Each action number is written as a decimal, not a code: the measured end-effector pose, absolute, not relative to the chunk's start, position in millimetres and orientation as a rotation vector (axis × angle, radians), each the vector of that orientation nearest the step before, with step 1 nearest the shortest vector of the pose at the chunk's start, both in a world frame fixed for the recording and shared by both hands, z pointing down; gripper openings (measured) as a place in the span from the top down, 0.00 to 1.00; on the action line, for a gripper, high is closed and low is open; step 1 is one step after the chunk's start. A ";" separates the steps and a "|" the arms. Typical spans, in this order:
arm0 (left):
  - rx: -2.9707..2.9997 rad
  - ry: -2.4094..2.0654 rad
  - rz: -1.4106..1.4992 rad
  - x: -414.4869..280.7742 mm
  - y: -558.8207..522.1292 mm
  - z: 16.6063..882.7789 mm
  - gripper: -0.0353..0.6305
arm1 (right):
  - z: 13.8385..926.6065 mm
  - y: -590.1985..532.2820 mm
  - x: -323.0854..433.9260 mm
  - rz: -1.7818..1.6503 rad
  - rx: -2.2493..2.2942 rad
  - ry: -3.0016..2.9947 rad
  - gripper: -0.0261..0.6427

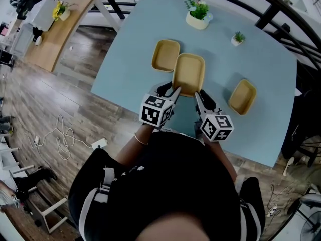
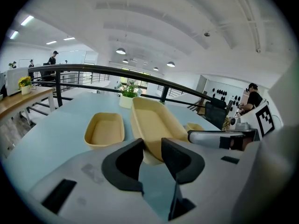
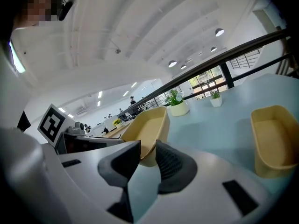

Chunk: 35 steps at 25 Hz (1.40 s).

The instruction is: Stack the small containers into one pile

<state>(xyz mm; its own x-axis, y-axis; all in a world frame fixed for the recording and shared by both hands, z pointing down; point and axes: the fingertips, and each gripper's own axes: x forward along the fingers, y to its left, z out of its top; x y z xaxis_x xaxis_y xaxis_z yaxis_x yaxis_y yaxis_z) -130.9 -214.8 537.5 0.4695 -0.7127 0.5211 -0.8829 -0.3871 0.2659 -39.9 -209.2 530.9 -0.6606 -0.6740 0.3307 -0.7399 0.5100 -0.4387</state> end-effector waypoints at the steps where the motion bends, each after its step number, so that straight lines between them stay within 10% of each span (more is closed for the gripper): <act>1: 2.216 -1.316 0.441 -135.9 -218.5 536.6 0.76 | 530.2 -212.6 -44.7 0.849 1.243 -2.624 0.81; 35: 2.227 -1.109 0.416 -247.5 -311.0 568.0 0.76 | 561.6 -295.9 -159.1 0.894 1.372 -2.419 0.82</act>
